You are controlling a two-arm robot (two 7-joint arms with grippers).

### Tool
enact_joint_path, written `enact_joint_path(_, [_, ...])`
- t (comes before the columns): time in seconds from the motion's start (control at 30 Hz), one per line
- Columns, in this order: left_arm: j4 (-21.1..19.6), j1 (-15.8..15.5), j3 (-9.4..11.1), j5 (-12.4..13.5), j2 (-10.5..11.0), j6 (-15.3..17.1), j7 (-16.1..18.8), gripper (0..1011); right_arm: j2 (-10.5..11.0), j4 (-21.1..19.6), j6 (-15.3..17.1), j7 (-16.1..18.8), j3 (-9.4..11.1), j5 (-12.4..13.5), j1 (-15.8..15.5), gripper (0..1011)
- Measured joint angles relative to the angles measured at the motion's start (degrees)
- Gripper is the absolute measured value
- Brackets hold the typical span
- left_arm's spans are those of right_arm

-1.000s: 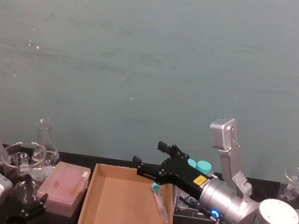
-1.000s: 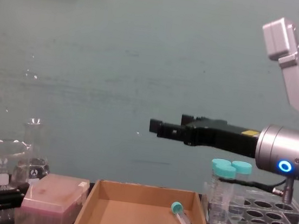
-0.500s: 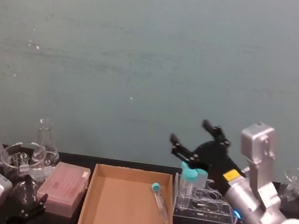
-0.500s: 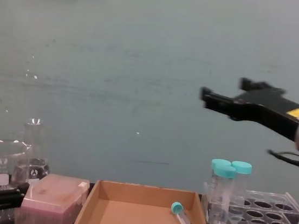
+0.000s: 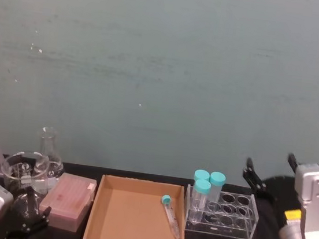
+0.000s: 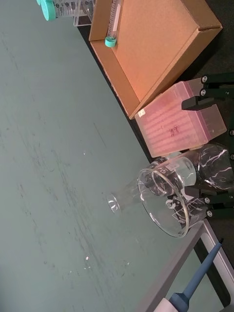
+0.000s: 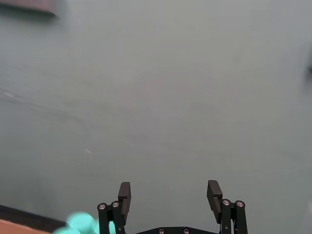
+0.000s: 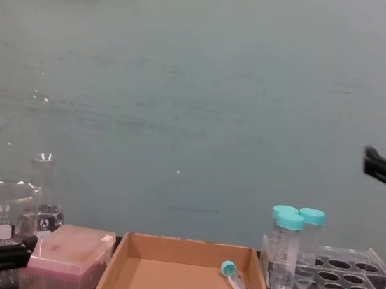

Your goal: Use the right hand to move the test tube from the test tube rack into the box.

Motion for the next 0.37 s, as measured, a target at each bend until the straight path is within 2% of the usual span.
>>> enact_joint_path(0.27, [0.00, 0.00, 0.00, 0.00, 0.00, 0.00, 0.00, 1000, -2.50, -2.12, 7.60, -3.14, 3.28, 0.86, -3.72, 1002])
enact_joint_path(0.37, [0.00, 0.00, 0.00, 0.00, 0.00, 0.00, 0.00, 1000, -3.11, -2.45, 9.09, -3.14, 3.84, 1.20, -4.26, 1002])
